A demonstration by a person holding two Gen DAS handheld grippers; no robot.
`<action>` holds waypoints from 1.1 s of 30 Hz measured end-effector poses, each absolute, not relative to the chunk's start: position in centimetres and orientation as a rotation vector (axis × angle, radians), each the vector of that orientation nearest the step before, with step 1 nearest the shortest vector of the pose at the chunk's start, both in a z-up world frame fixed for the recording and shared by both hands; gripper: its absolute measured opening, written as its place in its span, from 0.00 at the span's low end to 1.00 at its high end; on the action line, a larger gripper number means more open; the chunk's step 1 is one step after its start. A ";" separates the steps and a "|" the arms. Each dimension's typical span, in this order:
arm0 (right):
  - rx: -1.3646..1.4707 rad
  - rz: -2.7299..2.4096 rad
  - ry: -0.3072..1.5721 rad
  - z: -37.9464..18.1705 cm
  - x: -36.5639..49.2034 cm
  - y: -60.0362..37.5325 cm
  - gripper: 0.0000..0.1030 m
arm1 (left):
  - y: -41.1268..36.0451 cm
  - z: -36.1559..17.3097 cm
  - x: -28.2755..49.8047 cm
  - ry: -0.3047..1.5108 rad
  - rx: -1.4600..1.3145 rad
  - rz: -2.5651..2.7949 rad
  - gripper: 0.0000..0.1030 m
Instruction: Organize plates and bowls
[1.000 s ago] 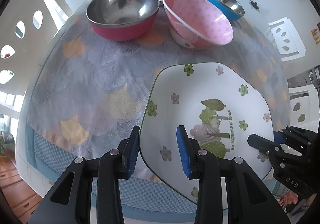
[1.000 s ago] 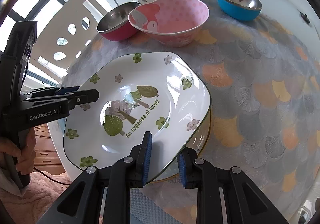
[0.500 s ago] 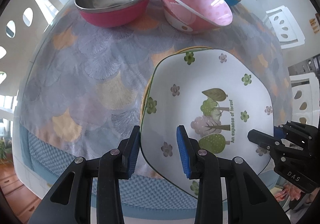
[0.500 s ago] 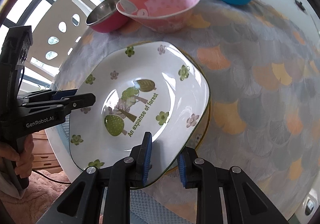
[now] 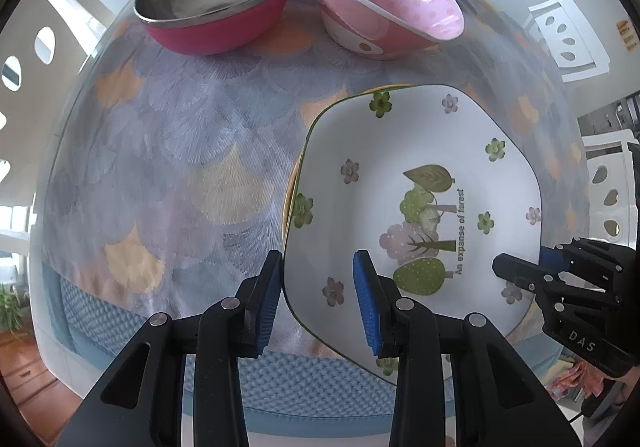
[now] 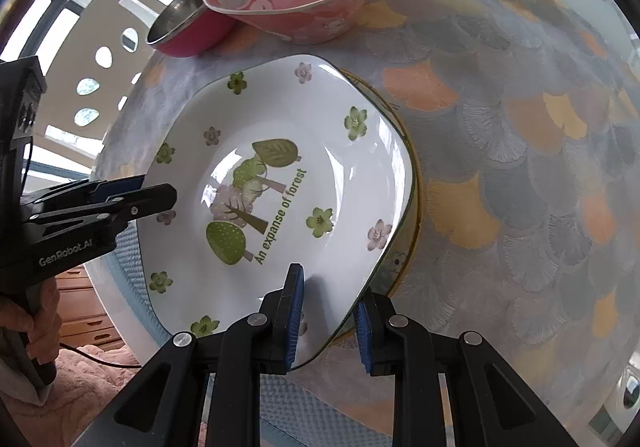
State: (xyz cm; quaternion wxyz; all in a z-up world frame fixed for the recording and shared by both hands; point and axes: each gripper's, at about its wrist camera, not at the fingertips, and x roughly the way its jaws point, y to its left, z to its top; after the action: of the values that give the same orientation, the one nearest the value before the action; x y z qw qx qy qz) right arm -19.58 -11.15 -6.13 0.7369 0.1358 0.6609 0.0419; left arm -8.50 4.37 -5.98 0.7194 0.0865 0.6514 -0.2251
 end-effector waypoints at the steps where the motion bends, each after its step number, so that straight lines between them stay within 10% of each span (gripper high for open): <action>1: 0.296 0.081 1.459 -6.2 -19.4 -11.1 0.22 | 4.1 -5.9 -8.5 1.438 0.202 -0.501 0.31; 33: 0.417 -0.061 1.465 -1.8 -19.0 -12.2 0.21 | 5.9 -2.5 -5.8 1.483 0.249 -0.591 0.33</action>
State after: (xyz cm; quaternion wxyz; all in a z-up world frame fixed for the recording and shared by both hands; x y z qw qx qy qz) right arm -19.01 -12.22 -1.85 0.7234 0.1890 0.6635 -0.0276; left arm -5.84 5.87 -2.48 0.6910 0.1114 0.6635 -0.2645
